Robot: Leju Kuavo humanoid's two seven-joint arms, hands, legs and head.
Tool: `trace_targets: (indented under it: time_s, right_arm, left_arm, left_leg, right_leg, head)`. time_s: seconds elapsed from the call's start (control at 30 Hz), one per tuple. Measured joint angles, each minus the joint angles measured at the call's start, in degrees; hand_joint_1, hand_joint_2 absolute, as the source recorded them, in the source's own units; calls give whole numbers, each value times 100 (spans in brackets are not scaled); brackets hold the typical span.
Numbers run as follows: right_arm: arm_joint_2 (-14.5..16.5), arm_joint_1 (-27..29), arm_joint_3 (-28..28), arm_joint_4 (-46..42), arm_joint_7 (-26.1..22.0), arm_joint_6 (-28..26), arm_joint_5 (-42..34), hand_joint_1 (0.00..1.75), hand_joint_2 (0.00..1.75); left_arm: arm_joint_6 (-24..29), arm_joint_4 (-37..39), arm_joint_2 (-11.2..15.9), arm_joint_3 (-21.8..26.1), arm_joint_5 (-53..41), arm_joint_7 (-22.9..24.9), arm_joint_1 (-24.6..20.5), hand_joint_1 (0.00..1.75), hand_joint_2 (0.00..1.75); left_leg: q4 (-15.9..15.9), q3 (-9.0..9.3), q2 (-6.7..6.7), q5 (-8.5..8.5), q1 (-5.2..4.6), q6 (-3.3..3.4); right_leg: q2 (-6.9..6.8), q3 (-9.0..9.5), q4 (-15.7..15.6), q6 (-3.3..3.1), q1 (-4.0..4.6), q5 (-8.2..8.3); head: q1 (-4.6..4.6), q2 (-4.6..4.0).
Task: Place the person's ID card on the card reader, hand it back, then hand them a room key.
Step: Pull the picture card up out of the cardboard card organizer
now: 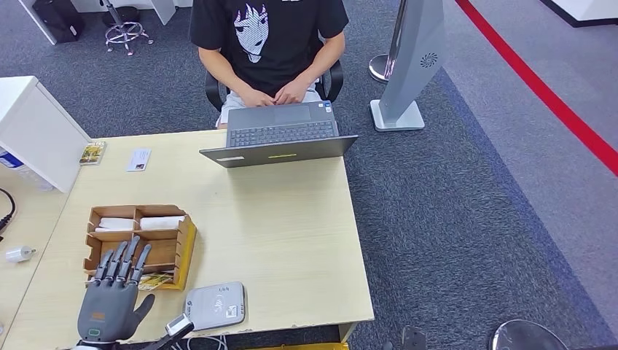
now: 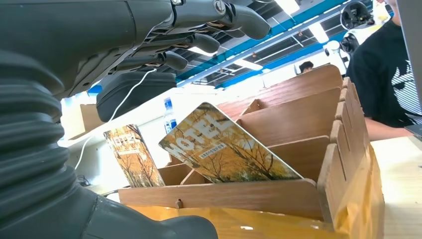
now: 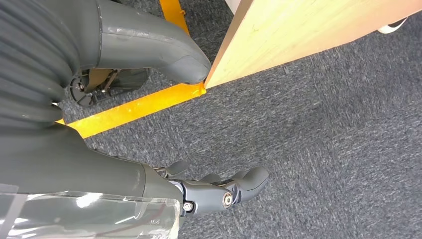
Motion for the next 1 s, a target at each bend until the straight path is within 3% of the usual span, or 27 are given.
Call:
trace_targets:
  time_s: [0.27, 0.3, 0.4, 0.43, 1.0]
  right_arm:
    - [0, 3, 0, 0, 0, 4, -2, 0, 175]
    - [0, 3, 0, 0, 0, 4, -2, 0, 175]
    - [0, 3, 0, 0, 0, 4, -2, 0, 175]
    - [-1, 3, 0, 0, 0, 4, -2, 0, 175]
    - [-13, 5, 0, 0, 0, 27, 1, 0, 175]
  left_arm:
    - [-36, -51, 11, -1, 36, 54, 13, 0, 175]
    - [-37, -55, 13, -1, 36, 54, 14, 17, 175]
    - [-64, -72, 15, -1, 46, 54, 17, 148, 175]
    - [-91, -75, 16, -1, 61, 54, 18, 175, 175]
    - [-119, -81, 63, -1, 117, 54, 21, 175, 175]
  left_leg:
    - [0, -1, 0, 0, 0, 0]
    - [0, -1, 0, 0, 0, 0]
    - [0, 0, 0, 0, 0, 0]
    - [0, 0, 0, 0, 0, 0]
    - [0, -1, -1, 0, 0, 0]
  right_leg:
    - [0, 0, 0, 0, 0, 0]
    - [0, 0, 0, 0, 0, 0]
    - [0, 0, 0, 0, 0, 0]
    - [0, 0, 0, 0, 0, 0]
    - [0, 0, 0, 0, 0, 0]
  head:
    - [0, 0]
    - [0, 0]
    - [0, 0]
    - [-1, 0]
    - [-1, 0]
